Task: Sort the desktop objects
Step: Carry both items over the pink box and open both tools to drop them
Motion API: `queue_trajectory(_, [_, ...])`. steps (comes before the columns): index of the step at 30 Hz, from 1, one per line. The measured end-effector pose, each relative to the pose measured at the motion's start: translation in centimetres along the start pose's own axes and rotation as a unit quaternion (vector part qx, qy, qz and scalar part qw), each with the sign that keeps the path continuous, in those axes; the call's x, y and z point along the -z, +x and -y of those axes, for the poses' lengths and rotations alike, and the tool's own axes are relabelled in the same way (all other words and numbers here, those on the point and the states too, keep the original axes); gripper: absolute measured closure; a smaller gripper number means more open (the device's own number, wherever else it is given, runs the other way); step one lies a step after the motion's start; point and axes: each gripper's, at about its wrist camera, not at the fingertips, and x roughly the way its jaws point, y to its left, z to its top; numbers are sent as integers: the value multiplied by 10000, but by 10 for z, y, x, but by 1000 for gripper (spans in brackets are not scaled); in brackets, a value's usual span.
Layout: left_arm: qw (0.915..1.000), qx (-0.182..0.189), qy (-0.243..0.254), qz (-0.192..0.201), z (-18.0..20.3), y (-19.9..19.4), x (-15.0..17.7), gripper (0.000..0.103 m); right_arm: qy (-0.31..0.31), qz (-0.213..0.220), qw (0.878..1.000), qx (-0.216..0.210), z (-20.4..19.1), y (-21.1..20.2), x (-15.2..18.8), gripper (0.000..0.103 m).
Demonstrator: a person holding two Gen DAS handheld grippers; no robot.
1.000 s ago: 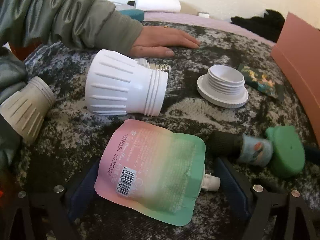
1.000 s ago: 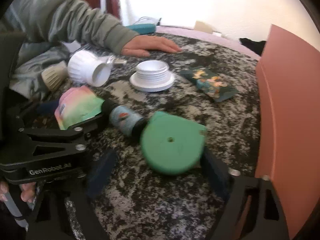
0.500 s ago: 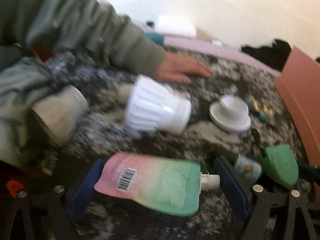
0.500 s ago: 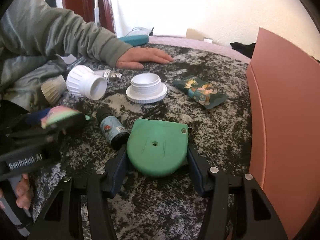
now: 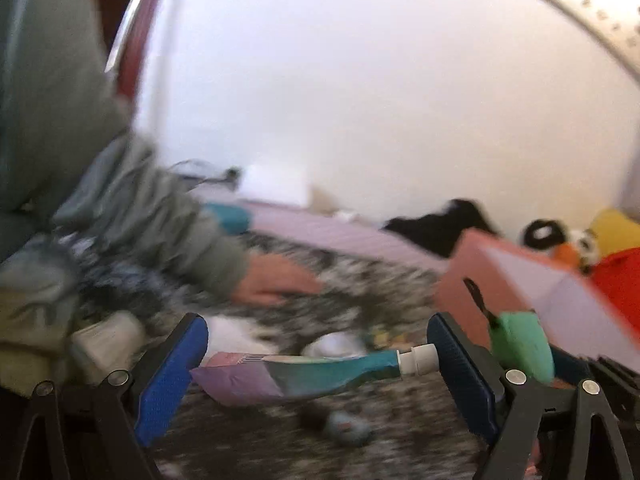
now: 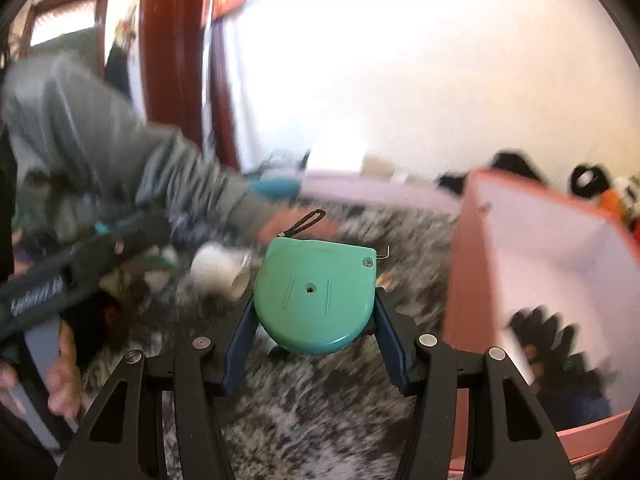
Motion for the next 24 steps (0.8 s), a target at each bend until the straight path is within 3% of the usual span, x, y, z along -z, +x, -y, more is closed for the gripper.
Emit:
queue_trajectory(3, [9992,376,-119,-19,15,2,-7,11,318,32,9992,242,23,-18,-14,44])
queue_trajectory(5, [9984,544,-138,-78,28,9,-13,11,398,68,9965,726,44,-29,-19,44])
queue_trajectory(8, [9977,667,40,-112,57,18,-18,11,617,117,9882,1397,77,-43,-22,44])
queue_trajectory(11, [9948,947,345,-137,97,31,-23,11,1044,136,9799,1694,117,-56,-20,44])
queue_trajectory(14, [9890,1375,516,-190,136,42,-28,11,1300,110,9710,2004,149,-65,-16,44])
queue_trajectory(19, [9710,2124,969,-518,218,72,-31,10,1561,-78,9606,2298,195,-71,-6,43])
queue_trajectory(21, [9710,1929,1157,-815,236,90,-22,10,1597,-215,9534,2550,209,-70,-1,38])
queue_trajectory(22, [9725,1778,1210,-892,239,95,-18,10,1566,-238,9475,2779,211,-70,1,25])
queue_trajectory(23, [9780,1516,1181,-807,234,95,-14,10,1533,-260,9410,3006,214,-71,4,16])
queue_trajectory(24, [9830,1269,1145,-670,226,91,-11,9,1457,-157,9405,3067,212,-75,3,15])
